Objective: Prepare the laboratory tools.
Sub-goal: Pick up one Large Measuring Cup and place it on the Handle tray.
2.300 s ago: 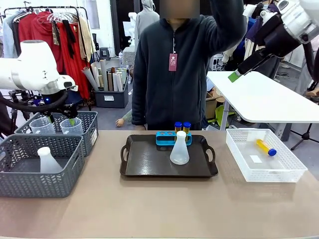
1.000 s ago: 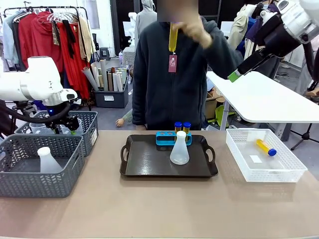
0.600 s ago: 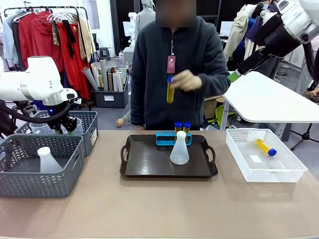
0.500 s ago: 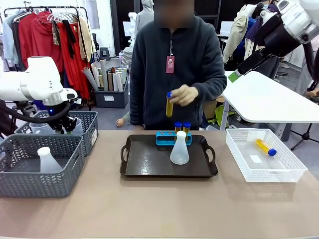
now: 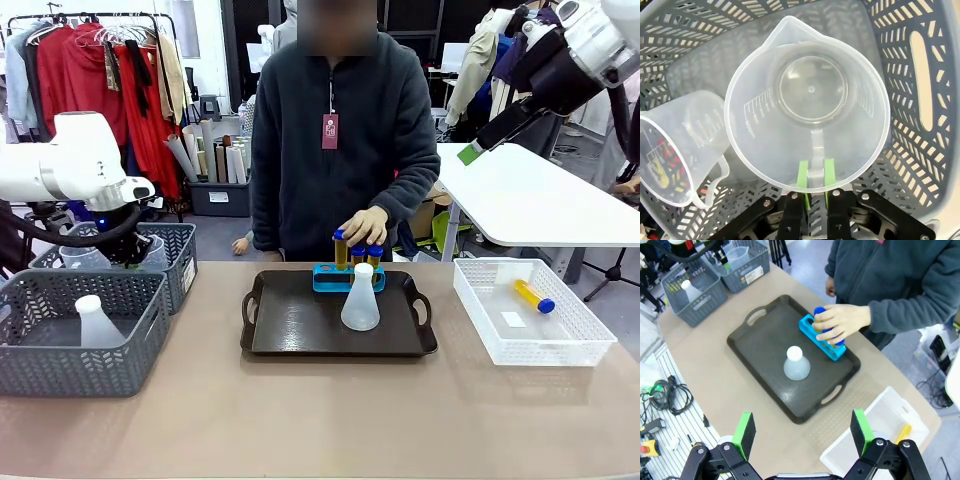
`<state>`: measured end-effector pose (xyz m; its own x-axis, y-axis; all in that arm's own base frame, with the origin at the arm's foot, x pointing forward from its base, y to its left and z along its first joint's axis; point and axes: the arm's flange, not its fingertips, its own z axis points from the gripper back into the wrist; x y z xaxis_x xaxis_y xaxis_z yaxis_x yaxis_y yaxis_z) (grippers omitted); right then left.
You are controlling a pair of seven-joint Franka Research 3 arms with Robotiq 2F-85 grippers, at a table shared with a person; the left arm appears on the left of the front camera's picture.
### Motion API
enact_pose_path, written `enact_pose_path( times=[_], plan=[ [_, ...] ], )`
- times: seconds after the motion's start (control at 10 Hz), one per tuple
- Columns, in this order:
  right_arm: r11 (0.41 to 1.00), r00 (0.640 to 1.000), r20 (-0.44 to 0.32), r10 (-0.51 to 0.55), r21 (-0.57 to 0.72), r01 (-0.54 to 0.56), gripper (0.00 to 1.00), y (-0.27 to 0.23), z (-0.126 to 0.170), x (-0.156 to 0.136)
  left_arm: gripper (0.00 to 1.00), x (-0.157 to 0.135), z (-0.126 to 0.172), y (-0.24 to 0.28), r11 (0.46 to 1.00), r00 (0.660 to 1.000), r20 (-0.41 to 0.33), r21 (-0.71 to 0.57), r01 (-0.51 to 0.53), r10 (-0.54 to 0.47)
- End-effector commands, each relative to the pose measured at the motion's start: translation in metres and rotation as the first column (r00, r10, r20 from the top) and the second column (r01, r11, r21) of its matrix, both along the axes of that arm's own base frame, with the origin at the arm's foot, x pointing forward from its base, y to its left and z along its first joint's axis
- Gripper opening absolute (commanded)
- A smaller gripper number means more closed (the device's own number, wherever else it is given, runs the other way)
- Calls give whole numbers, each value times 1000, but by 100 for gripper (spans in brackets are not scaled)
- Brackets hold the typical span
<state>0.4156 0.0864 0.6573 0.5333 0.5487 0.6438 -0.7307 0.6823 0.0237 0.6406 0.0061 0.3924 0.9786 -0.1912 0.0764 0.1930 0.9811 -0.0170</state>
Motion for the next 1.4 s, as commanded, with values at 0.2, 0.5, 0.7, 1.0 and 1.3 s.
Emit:
enact_pose_path(
  times=[0.2, 0.5, 0.7, 1.0, 1.3],
  plan=[
    [1000, 1000, 1, 0, 2, 0, 100, -1, 0, 0, 0, -10, 12, 6, 1000, 1000, 16, -3, -8, 8],
    [1000, 1000, 1, 0, 2, 0, 100, -1, 0, 0, 0, -23, 40, 7, 1000, 1000, 5, 14, -9, 9],
    [1000, 1000, 1, 0, 2, 0, 100, -1, 0, 0, 0, -42, 82, 10, 1000, 1000, 6, 14, -8, 8],
    [1000, 1000, 1, 0, 2, 0, 100, -1, 0, 0, 0, -70, 154, 22, 995, 996, 42, 63, 74, -76],
    [1000, 1000, 1, 0, 2, 0, 100, -1, 0, 0, 0, -98, 216, 25, 972, 979, -16, 112, 206, -205]
  ],
)
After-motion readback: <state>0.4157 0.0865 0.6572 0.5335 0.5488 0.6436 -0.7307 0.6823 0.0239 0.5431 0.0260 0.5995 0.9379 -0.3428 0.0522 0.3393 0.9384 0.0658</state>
